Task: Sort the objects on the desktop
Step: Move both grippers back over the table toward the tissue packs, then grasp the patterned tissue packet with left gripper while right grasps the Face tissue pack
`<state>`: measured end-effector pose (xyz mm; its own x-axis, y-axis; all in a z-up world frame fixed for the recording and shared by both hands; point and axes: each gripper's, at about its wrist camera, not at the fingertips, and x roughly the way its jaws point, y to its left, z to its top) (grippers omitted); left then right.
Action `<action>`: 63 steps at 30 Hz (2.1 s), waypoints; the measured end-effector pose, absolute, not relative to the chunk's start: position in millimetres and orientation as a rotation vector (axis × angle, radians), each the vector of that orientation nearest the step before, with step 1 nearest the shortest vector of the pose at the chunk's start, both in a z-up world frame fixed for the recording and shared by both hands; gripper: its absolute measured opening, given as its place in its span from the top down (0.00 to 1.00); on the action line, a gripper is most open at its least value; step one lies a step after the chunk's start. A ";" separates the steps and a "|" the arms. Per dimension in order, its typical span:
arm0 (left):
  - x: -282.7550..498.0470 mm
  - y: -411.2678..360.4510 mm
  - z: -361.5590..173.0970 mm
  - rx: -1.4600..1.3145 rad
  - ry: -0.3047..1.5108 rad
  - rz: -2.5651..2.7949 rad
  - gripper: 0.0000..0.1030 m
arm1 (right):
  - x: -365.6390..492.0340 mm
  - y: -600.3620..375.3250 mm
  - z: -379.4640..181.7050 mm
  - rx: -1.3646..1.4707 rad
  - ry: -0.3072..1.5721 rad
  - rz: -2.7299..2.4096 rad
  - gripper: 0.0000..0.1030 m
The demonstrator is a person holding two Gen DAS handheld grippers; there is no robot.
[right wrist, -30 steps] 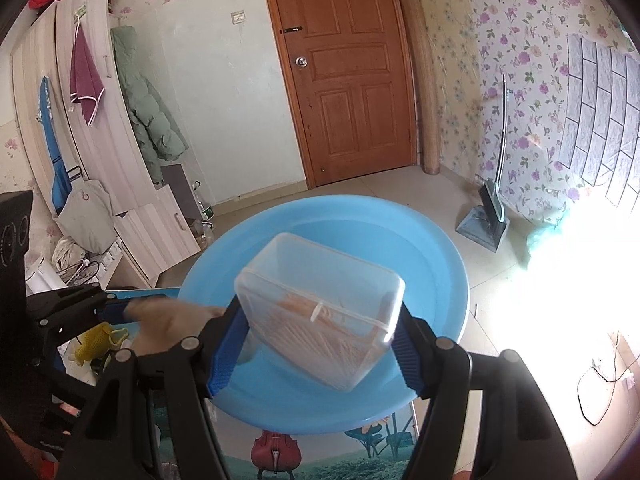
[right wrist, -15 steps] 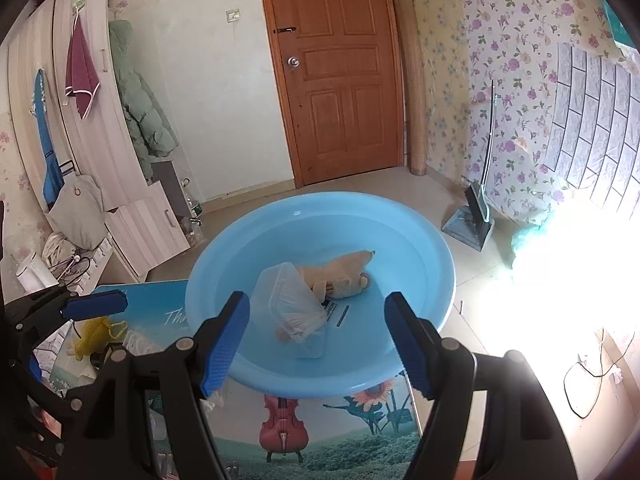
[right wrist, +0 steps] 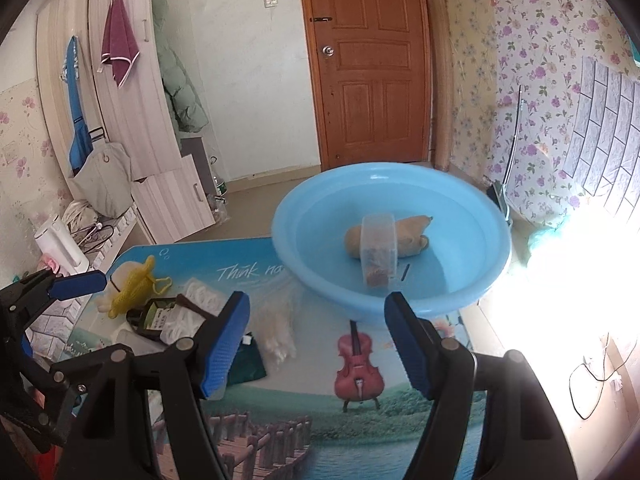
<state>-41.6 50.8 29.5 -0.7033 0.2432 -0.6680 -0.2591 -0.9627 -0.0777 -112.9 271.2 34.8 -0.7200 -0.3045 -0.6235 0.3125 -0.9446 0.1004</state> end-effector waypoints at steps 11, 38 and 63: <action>-15.1 17.7 2.9 -1.134 -0.066 2.719 0.03 | -81.2 225.0 7.4 1.024 0.098 -2.514 0.32; 8.7 -32.2 -43.4 -1.259 -0.215 2.747 0.03 | -68.6 204.3 -15.9 1.100 0.133 -2.428 0.32; 7.8 -44.7 -59.1 -1.279 -0.183 2.692 0.69 | -54.9 165.1 -32.9 1.146 0.206 -2.258 0.32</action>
<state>7.8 -44.7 -59.1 -0.6231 0.1920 -0.7582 -0.0876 -0.9804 -0.1762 -54.9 165.1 -32.9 -0.4534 -0.4355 -0.7777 0.5693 -0.8128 0.1233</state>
